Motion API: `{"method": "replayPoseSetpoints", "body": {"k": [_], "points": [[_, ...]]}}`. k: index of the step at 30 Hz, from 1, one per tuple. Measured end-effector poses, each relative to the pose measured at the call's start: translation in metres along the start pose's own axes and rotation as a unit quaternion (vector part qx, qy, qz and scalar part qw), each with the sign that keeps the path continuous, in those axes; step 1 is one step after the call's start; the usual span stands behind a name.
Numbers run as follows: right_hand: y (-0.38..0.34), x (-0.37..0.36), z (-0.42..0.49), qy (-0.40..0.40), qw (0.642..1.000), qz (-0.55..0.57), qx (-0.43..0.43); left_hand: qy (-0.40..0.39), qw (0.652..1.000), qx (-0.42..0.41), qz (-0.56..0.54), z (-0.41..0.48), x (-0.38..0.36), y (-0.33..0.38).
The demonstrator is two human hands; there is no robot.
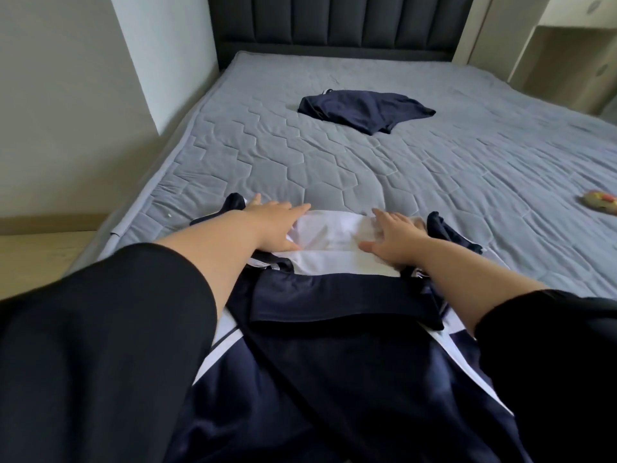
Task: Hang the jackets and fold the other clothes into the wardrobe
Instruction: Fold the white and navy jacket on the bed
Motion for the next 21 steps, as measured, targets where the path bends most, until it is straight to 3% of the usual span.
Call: {"method": "replayPoseSetpoints", "body": {"k": [5, 9, 13, 17, 21], "points": [[0.002, 0.017, 0.001, -0.067, 0.996, -0.063, 0.005, -0.052, 0.998, 0.015, -0.045, -0.003, 0.013, -0.009], [-0.009, 0.032, -0.01, -0.044, 0.991, -0.126, -0.004, -0.045, 0.998, 0.029, 0.04, -0.011, 0.024, -0.007], [-0.033, 0.074, -0.023, 0.118, 0.974, -0.194, 0.024, 0.11, 0.982, 0.064, 0.142, -0.017, 0.072, 0.002], [-0.053, 0.16, -0.02, 0.295, 0.941, -0.151, 0.066, 0.258, 0.953, 0.123, 0.101, -0.033, 0.134, -0.019], [-0.059, 0.19, -0.037, 0.35, 0.924, -0.14, 0.067, 0.351, 0.923, 0.14, 0.071, -0.064, 0.158, -0.025]]}}
Point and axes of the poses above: each hand's wrist, its own z-axis towards the middle knuckle, its own x-axis out of the back of the hand, y = z × x, the point moved 8 cm from there along z, towards the middle knuckle, and after that the axes turned 9 degrees about y, right-handed, at the moved point
